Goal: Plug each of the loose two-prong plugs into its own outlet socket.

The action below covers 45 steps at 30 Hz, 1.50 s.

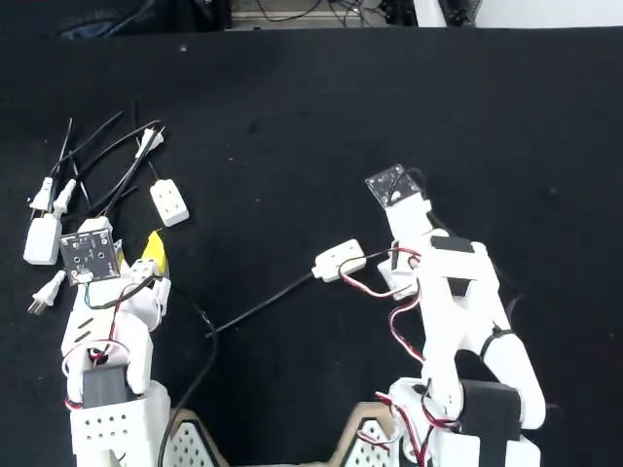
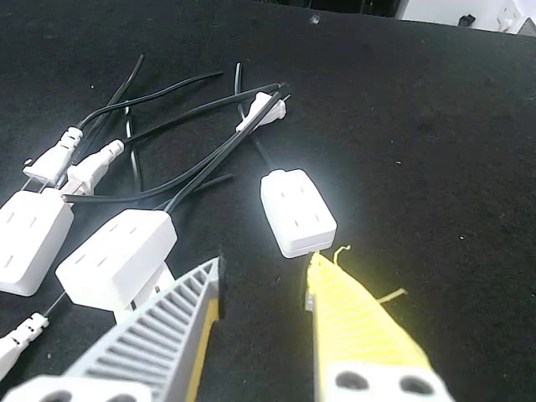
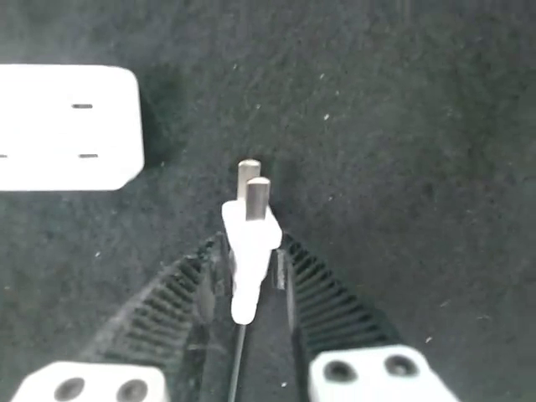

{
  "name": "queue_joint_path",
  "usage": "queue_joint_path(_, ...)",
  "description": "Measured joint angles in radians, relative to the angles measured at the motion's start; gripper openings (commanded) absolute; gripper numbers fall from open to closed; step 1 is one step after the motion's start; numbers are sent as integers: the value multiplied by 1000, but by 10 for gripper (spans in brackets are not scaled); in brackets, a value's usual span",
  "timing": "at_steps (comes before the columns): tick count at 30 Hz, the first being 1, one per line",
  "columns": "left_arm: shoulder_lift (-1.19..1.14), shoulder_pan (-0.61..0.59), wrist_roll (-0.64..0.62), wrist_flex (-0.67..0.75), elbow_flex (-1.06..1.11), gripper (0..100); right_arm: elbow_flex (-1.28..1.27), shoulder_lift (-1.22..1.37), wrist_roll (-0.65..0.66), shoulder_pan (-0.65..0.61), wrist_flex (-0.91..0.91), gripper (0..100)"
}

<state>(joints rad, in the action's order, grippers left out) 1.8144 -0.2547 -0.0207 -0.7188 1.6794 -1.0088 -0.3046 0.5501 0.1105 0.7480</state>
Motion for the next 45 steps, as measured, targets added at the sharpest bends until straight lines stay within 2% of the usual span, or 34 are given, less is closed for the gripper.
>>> queue_joint_path(9, 0, 0, 0, 0, 0, 173, -23, 0, -3, -55, -26, 60)
queue_joint_path(15, 0, 0, 0, 0, 0, 173, -23, 0, -3, -60, -26, 62)
queue_joint_path(19, 0, 0, 0, 0, 0, 173, -23, 0, -3, -60, -26, 107)
queue_joint_path(26, 0, 0, 0, 0, 0, 173, -23, 0, -3, -60, -26, 59)
queue_joint_path(30, 0, 0, 0, 0, 0, 173, -23, 0, -3, -60, -26, 64)
queue_joint_path(35, 0, 0, 0, 0, 0, 173, -23, 0, -3, -60, -12, 117)
queue_joint_path(45, 0, -9, 0, 0, 0, 173, -23, 26, -3, -61, -12, 93)
